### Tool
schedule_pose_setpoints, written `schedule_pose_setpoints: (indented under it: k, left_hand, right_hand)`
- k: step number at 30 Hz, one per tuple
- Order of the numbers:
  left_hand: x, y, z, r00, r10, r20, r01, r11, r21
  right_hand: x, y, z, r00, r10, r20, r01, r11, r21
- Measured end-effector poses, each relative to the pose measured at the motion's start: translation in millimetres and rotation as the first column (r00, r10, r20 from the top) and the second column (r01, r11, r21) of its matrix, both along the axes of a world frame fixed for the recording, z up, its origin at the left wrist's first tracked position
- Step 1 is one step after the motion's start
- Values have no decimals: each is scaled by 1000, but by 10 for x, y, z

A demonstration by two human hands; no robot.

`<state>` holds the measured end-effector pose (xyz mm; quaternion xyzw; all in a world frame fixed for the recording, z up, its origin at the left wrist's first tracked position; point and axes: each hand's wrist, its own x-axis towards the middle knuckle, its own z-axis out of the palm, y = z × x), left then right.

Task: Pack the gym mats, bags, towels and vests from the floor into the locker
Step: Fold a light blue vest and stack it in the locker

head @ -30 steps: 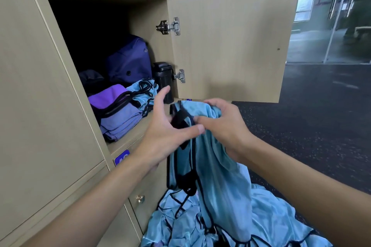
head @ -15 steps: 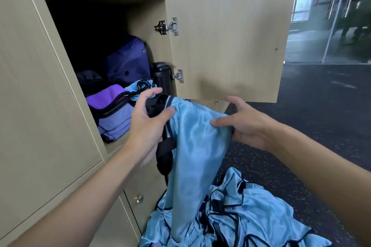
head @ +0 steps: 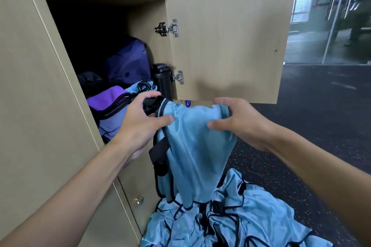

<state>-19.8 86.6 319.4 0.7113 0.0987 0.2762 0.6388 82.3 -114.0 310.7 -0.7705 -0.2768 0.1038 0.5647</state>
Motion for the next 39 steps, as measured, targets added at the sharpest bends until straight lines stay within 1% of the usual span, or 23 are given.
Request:
schedule_pose_setpoints:
  k: [2,4,6,9,10,12,15,16,17,19,21,22,23,28,31,33,36,39]
  left_hand:
    - [-8,35,17,1000,23,-21,-20,991,129]
    - [-41,51,45,999,25,-32,-14,958,288]
    - [-58,70,65,999,34,-41,-13,896,445]
    - [-45,152,40,994,55,-95,8,826,564]
    - [-32,190,25,991,62,-120,20,813,582]
    - [-5,236,-11,986,56,-154,47,803,593]
    - [28,222,-53,986,127,-111,-22,752,659]
    - [31,199,-49,987,129,-97,-38,770,637]
    - [42,188,-60,990,103,-93,-29,809,587]
    - [57,150,-82,996,21,-82,19,890,456]
    - [73,89,-91,998,-3,-64,25,937,348]
    - [83,59,-94,998,11,-59,9,949,316]
    - [95,30,-100,997,42,-58,-22,950,313]
    - [142,-70,-144,983,179,-40,-147,900,411]
    - [163,-152,-183,969,247,-22,-210,866,454]
    - [157,-213,-184,963,267,-19,-225,844,487]
    - [138,-271,-173,975,220,2,-192,846,498]
    - [137,-294,-171,988,157,1,-137,856,498]
  right_hand:
    - [-22,26,-23,992,-18,126,29,996,-81]
    - [-25,26,-30,975,-20,221,29,999,-41]
    - [-3,3,-45,958,-28,284,37,999,-27]
    - [43,-12,-48,929,-84,360,118,990,-76]
    - [77,-18,-65,928,-101,357,134,989,-68]
    - [118,-35,-93,945,-130,300,145,989,-27]
    - [132,-60,-96,958,-153,241,152,988,20]
    - [130,-59,-89,962,-155,225,150,988,41]
    - [123,-56,-80,965,-159,210,150,987,59]
    - [115,-44,-75,963,-182,199,170,982,76]
    - [105,-32,-70,959,-204,196,196,979,58]
    - [99,-28,-63,958,-210,194,207,978,37]
    - [91,-21,-51,958,-212,191,214,977,12]
    - [9,48,-9,941,-256,222,281,956,-90]
    - [-72,115,-21,956,-246,162,266,957,-116]
    - [-118,164,-32,972,-225,70,230,970,-75]
    - [-155,233,-39,980,-165,-110,169,985,22]
    - [-200,264,11,957,-16,-291,71,982,178]
